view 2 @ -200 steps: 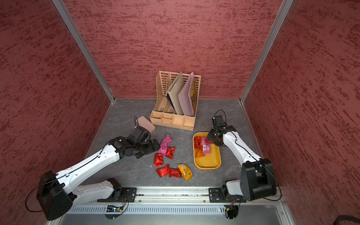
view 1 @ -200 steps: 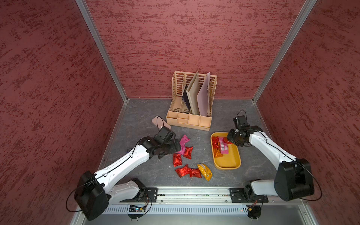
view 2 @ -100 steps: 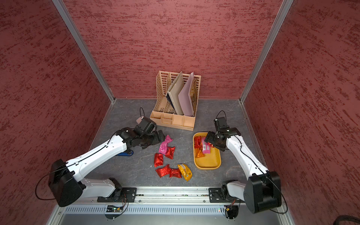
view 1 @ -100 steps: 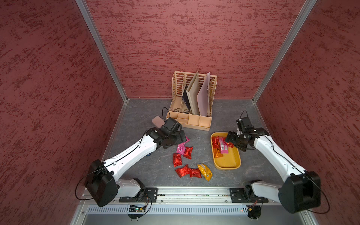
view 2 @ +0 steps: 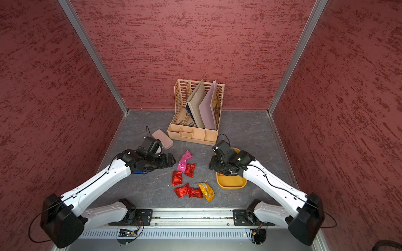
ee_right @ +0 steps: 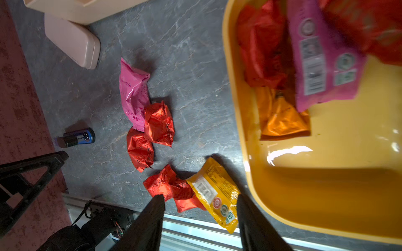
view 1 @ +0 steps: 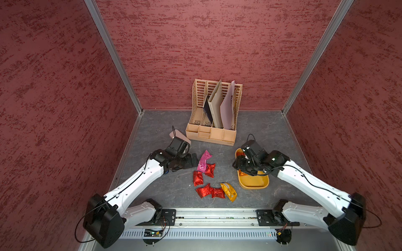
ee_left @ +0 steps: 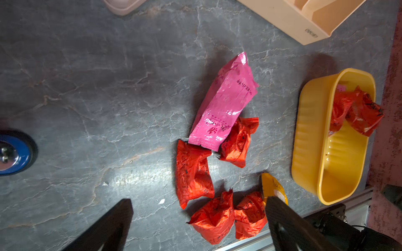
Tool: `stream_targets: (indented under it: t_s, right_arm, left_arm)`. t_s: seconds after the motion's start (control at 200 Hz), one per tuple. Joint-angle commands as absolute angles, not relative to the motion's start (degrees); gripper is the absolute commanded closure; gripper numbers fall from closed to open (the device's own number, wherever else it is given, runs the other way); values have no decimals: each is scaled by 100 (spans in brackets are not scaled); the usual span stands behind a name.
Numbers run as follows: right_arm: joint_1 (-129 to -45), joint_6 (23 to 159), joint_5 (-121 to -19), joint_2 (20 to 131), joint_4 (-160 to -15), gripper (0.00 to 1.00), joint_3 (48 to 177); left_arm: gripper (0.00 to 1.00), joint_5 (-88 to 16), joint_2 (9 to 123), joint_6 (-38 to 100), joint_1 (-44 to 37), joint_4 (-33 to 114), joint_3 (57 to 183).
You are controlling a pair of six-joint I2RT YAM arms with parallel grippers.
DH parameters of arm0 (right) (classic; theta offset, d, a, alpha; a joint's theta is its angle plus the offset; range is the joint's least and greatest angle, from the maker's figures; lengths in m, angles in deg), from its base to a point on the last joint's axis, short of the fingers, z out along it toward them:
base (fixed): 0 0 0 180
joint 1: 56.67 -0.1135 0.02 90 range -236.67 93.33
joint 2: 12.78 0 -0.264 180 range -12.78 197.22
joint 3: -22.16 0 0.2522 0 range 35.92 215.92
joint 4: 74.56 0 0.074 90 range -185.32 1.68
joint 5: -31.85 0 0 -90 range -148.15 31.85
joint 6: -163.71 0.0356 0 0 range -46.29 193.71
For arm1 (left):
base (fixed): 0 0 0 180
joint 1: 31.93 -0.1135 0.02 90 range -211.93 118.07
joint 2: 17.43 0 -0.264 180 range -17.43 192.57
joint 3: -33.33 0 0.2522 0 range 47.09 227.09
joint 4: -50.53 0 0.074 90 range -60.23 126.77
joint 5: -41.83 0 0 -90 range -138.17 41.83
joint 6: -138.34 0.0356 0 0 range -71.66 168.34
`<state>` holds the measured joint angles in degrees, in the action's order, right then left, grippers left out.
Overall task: Put the tea bags into the storage box
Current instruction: Pick up the tea bag from the center of the board.
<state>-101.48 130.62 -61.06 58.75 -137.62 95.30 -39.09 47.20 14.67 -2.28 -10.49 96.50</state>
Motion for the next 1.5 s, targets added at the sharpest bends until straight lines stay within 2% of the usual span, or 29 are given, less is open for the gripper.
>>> stream_targets:
  t_s: [0.0,0.085,0.27,0.611,0.671,0.756,0.907,1.057,1.242,1.493]
  right_arm:
    - [-10564,13305,-5764,6761,-12790,42,10085]
    - [-10702,13208,-5727,7543,-12544,41,10521]
    - [-10668,13071,-5583,8487,-12249,50,11025]
    - [-10269,12861,-6759,9868,-11594,55,11579]
    - [-10227,12814,-6867,10020,-11590,59,11697]
    - [-10174,12742,-6951,10161,-11626,70,11831]
    - [-10089,12625,-7032,10063,-11635,88,11755]
    - [-9928,12472,-6961,9674,-11773,100,11571]
    - [-9579,12173,-6939,8788,-12118,100,11266]
    - [-9197,11480,-6569,7491,-13696,100,11120]
  left_arm:
    - [0,-3744,4368,1641,-344,-1201,9465]
    - [0,-3958,4087,1424,-356,-1228,9282]
    - [0,-4091,3399,527,-328,-1451,8986]
    - [0,-4571,2235,-475,-276,-2534,8772]
    - [0,-4606,2129,-591,-275,-2658,8749]
    - [0,-4658,2056,-705,-266,-2784,8752]
    - [0,-4711,2101,-773,-244,-2792,8761]
    - [0,-4654,2351,-682,-225,-2473,8792]
    - [0,-4565,3023,-286,-146,-1941,8999]
    - [0,-4296,4016,314,-31,-1060,9328]
